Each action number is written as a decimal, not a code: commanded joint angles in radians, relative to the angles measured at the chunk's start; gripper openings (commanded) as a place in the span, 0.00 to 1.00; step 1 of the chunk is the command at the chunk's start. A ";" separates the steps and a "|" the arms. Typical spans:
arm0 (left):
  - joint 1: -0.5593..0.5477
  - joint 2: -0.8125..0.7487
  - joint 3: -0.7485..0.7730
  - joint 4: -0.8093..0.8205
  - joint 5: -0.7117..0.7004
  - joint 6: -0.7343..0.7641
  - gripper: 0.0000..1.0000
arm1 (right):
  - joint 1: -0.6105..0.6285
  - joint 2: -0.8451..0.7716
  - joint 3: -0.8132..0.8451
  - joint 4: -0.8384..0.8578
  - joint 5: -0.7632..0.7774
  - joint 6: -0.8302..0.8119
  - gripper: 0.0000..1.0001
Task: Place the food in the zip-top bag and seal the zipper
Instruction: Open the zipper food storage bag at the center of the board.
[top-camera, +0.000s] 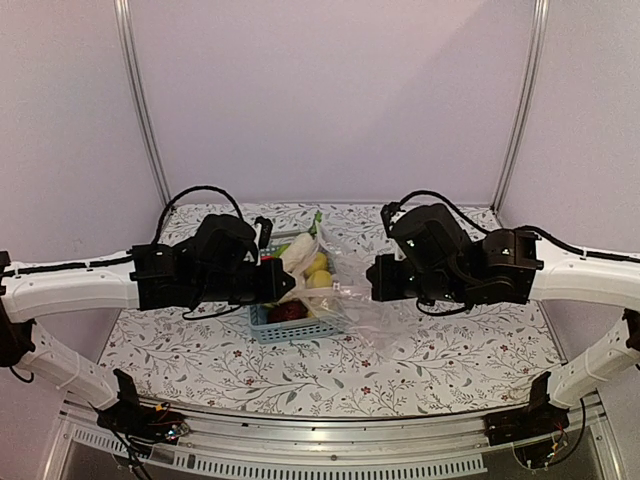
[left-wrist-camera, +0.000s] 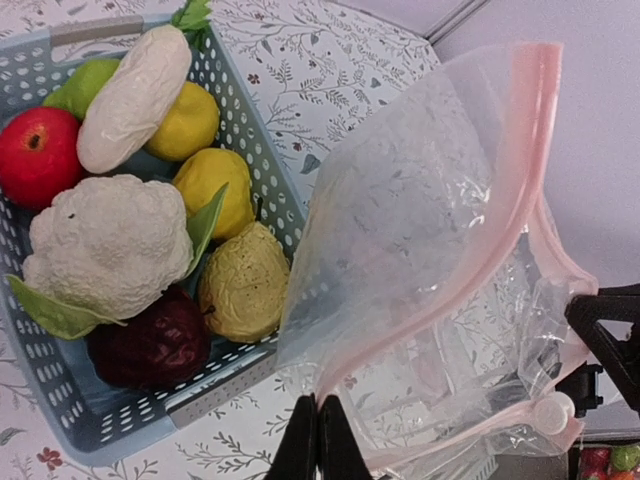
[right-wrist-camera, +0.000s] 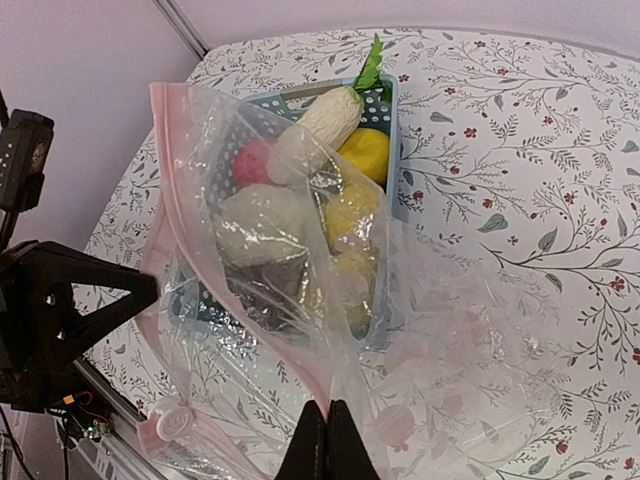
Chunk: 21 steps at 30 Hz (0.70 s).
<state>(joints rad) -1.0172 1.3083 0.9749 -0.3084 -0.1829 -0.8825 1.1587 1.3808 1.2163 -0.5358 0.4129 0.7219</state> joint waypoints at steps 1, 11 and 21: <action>0.038 -0.008 -0.037 -0.023 -0.011 -0.040 0.00 | 0.004 -0.050 -0.066 0.053 0.012 -0.009 0.00; 0.045 -0.011 -0.075 0.164 0.141 0.027 0.14 | 0.003 -0.067 -0.092 0.156 -0.085 -0.061 0.00; -0.024 -0.069 0.001 0.087 0.026 0.169 0.77 | 0.004 -0.032 -0.056 0.163 0.003 -0.009 0.00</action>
<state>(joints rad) -1.0054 1.2953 0.9447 -0.1822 -0.0803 -0.7933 1.1584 1.3380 1.1339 -0.3832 0.3416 0.6796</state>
